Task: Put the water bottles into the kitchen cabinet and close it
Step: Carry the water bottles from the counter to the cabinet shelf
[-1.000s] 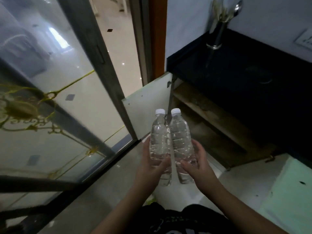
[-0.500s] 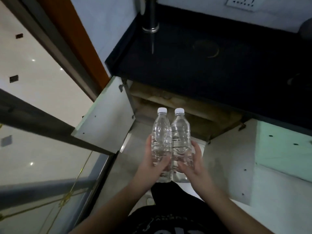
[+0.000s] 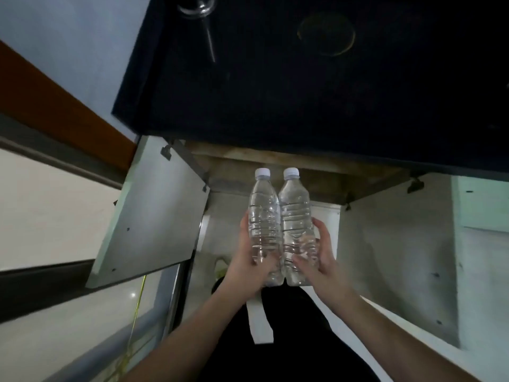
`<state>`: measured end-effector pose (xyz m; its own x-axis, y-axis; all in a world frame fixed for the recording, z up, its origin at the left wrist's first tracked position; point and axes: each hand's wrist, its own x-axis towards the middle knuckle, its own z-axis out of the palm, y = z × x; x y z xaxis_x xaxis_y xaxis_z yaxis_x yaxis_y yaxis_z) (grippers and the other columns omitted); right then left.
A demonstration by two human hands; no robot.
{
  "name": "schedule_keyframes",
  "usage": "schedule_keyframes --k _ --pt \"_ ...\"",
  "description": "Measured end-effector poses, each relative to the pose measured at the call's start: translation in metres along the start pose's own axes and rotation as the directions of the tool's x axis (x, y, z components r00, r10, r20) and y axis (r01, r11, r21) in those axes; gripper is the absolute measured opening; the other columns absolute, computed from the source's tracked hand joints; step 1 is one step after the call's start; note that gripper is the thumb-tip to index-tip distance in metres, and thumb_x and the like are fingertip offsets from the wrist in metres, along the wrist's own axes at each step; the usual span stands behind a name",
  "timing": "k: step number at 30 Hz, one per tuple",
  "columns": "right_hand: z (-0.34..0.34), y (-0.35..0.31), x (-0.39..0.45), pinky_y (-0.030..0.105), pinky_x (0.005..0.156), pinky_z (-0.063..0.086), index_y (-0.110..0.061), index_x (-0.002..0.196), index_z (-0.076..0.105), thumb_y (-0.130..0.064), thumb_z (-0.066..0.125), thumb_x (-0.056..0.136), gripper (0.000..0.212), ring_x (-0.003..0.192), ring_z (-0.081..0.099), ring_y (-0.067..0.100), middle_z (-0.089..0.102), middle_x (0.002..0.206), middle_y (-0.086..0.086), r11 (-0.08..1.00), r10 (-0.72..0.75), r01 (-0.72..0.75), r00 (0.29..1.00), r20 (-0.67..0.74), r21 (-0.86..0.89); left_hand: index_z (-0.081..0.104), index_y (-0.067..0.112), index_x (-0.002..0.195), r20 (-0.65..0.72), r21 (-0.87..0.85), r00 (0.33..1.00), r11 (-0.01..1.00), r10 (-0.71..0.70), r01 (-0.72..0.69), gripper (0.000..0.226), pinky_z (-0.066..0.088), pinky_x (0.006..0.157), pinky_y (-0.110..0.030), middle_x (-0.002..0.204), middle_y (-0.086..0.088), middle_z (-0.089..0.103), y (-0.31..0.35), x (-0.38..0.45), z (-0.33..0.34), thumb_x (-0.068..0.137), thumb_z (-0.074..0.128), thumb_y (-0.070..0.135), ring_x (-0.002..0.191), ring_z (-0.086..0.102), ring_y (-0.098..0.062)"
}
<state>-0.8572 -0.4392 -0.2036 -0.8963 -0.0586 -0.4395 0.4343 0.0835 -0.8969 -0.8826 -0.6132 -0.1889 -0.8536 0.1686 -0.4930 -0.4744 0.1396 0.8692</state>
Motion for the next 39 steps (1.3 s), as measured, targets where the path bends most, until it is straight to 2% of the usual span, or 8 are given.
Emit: schedule_keyframes --k 4,8,14,19,24,34,37,39 --pt "0.021 0.021 0.035 0.029 0.094 0.052 -0.032 0.147 0.017 -0.009 0.06 0.091 0.075 0.116 0.062 0.017 0.059 0.131 0.006 1.0 0.021 -0.019 0.995 -0.102 0.015 0.026 0.042 0.145 0.058 0.099 0.998 0.995 -0.022 0.016 0.077 0.055 0.078 -0.021 0.123 0.011 0.063 -0.026 0.054 -0.019 0.089 0.069 0.012 0.107 0.065 -0.005" --pt "0.036 0.049 0.076 0.03 0.092 0.053 -0.026 0.148 0.013 0.002 0.058 0.092 0.077 0.114 0.063 0.019 0.058 0.13 0.006 0.999 0.032 -0.033 0.98 -0.197 -0.003 0.026 0.045 0.145 0.101 0.208 0.995 0.978 -0.019 -0.003 0.081 0.054 0.093 -0.036 0.126 0.022 0.059 -0.047 0.112 -0.03 0.081 0.074 0.027 0.111 0.062 -0.002" --pt "0.043 0.096 0.142 0.048 0.092 0.055 -0.048 0.143 0.021 -0.027 0.07 0.081 0.082 0.111 0.063 0.011 0.057 0.134 -0.007 0.997 0.052 -0.072 0.932 -0.359 -0.041 0.013 0.051 0.15 0.089 0.246 0.992 0.967 -0.088 0.064 0.091 0.038 0.068 0.004 0.109 0.049 0.035 -0.087 0.189 -0.047 0.086 0.074 0.032 0.089 0.043 0.033" --pt "0.031 0.137 0.197 0.055 0.094 0.051 -0.054 0.142 0.026 -0.038 0.069 0.073 0.084 0.124 0.054 0.018 0.048 0.142 -0.009 0.99 0.004 -0.074 0.861 -0.509 -0.118 0.02 0.046 0.151 0.061 0.285 0.997 0.957 0.044 -0.059 0.093 0.042 0.079 -0.008 0.125 0.03 0.048 -0.119 0.256 -0.035 0.081 0.078 0.025 0.098 0.049 0.018" --pt "0.013 0.156 0.247 0.046 0.098 0.05 -0.049 0.144 0.029 -0.034 0.073 0.078 0.081 0.121 0.054 0.002 0.05 0.136 -0.022 0.978 -0.094 -0.026 0.828 -0.552 -0.206 0.022 0.05 0.148 -0.044 0.324 0.988 0.938 0.147 -0.126 0.097 0.054 0.092 -0.04 0.136 0.008 0.054 -0.143 0.311 -0.018 0.07 0.079 0.04 0.116 0.057 -0.011" --pt "-0.007 0.18 0.304 0.03 0.085 0.052 -0.023 0.15 0.025 -0.028 0.076 0.077 0.089 0.114 0.058 0.015 0.055 0.137 -0.004 0.941 -0.134 -0.093 0.781 -0.609 -0.327 0.034 0.037 0.146 -0.301 0.369 0.933 0.926 0.198 -0.078 0.087 0.056 0.087 -0.037 0.125 0.01 0.063 -0.152 0.371 0.018 0.072 0.08 0.032 0.108 0.062 -0.016" --pt "-0.014 0.186 0.316 0.001 0.074 0.033 -0.01 0.143 0.038 -0.027 0.077 0.073 0.082 0.115 0.045 0.017 0.051 0.135 0.01 0.881 -0.168 -0.146 0.792 -0.587 -0.449 0.037 0.027 0.144 -0.387 0.374 0.908 0.927 0.159 -0.003 0.091 0.053 0.088 -0.037 0.126 0.003 0.064 -0.152 0.382 0.025 0.066 0.081 0.042 0.11 0.062 -0.022" --pt "-0.019 0.186 0.321 0.01 0.072 0.029 -0.008 0.136 0.047 -0.027 0.075 0.075 0.069 0.117 0.042 0.026 0.054 0.129 0.012 0.82 -0.176 -0.174 0.829 -0.531 -0.545 0.041 0.023 0.142 -0.406 0.392 0.904 0.919 0.135 0.039 0.086 0.049 0.079 -0.028 0.125 0.002 0.063 -0.155 0.385 0.027 0.068 0.081 0.042 0.107 0.061 -0.02"
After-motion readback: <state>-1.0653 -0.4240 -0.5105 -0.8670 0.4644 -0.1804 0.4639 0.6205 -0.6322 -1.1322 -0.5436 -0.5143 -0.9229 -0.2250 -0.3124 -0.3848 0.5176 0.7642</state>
